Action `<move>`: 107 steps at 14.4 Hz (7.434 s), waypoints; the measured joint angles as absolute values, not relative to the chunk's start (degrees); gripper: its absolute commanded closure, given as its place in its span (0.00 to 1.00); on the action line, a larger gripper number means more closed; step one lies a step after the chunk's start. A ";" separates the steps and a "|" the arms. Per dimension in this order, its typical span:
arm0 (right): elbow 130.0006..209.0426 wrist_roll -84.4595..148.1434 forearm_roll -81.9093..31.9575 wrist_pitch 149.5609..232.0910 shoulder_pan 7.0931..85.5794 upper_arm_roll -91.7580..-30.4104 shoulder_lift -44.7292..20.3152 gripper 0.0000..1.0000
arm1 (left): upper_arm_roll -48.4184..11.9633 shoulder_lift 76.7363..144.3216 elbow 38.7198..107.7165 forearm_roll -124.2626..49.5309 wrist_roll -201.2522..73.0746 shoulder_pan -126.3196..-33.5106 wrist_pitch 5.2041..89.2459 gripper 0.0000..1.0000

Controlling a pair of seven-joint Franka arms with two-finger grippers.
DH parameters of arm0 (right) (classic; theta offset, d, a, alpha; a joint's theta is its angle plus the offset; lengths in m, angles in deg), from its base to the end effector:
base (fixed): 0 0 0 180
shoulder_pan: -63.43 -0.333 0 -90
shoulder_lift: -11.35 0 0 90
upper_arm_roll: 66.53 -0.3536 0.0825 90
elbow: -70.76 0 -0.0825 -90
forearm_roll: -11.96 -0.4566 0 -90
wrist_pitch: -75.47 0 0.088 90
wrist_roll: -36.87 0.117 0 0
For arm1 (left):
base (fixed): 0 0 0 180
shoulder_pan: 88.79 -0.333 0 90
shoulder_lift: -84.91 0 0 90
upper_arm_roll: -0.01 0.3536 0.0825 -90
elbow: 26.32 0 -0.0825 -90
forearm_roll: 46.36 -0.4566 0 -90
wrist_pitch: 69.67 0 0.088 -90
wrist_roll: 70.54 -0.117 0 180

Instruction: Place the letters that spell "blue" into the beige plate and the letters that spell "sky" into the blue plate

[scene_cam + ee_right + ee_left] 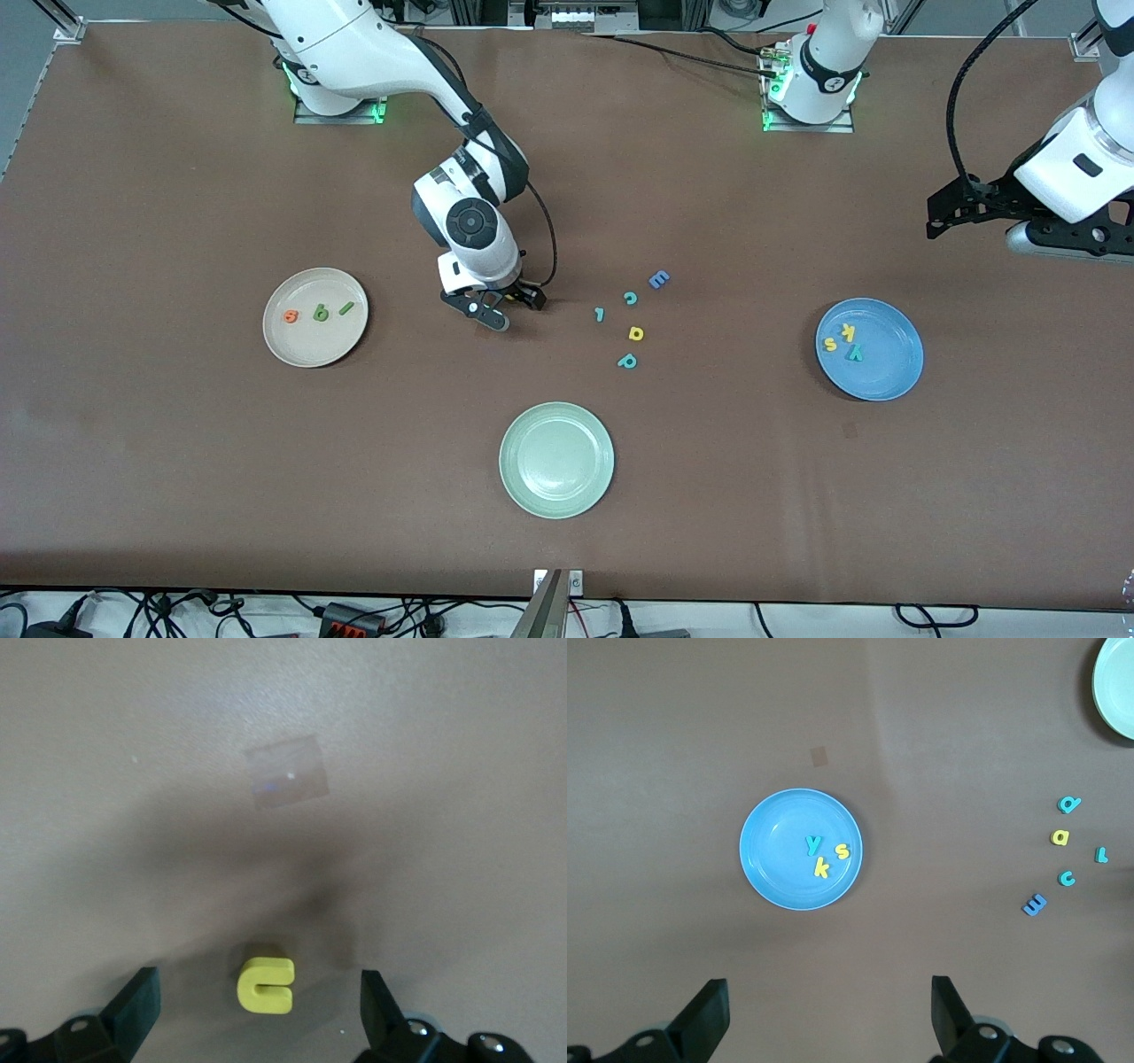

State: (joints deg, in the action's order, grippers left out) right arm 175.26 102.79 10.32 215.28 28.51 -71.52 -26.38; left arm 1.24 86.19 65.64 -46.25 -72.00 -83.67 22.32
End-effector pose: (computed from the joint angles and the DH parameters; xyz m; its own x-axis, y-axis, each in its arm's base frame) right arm 0.5458 0.4540 0.1328 0.8777 -0.4723 -0.0816 -0.4732 -0.8809 0.0092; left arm 0.6348 -0.0435 0.6223 0.9954 -0.0932 -0.0218 -0.0931 -0.9957 0.0020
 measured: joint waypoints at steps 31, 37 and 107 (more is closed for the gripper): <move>177.94 54.50 10.41 190.17 55.88 -69.43 -16.06 1.00 | 1.23 86.19 65.62 -46.25 -72.00 -83.62 22.32 0.00; 184.36 45.62 10.78 192.26 60.85 -69.13 -14.99 1.00 | 1.16 86.19 65.60 -46.25 -72.00 -83.57 22.32 0.00; 163.20 33.86 12.72 168.56 64.90 -63.41 9.00 0.00 | 0.73 86.19 64.69 -46.25 -72.18 -83.43 20.09 0.00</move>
State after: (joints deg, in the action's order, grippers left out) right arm 163.20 33.86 12.72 168.56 64.90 -63.41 9.00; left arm 0.73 86.19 64.69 -46.25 -72.18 -83.43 20.09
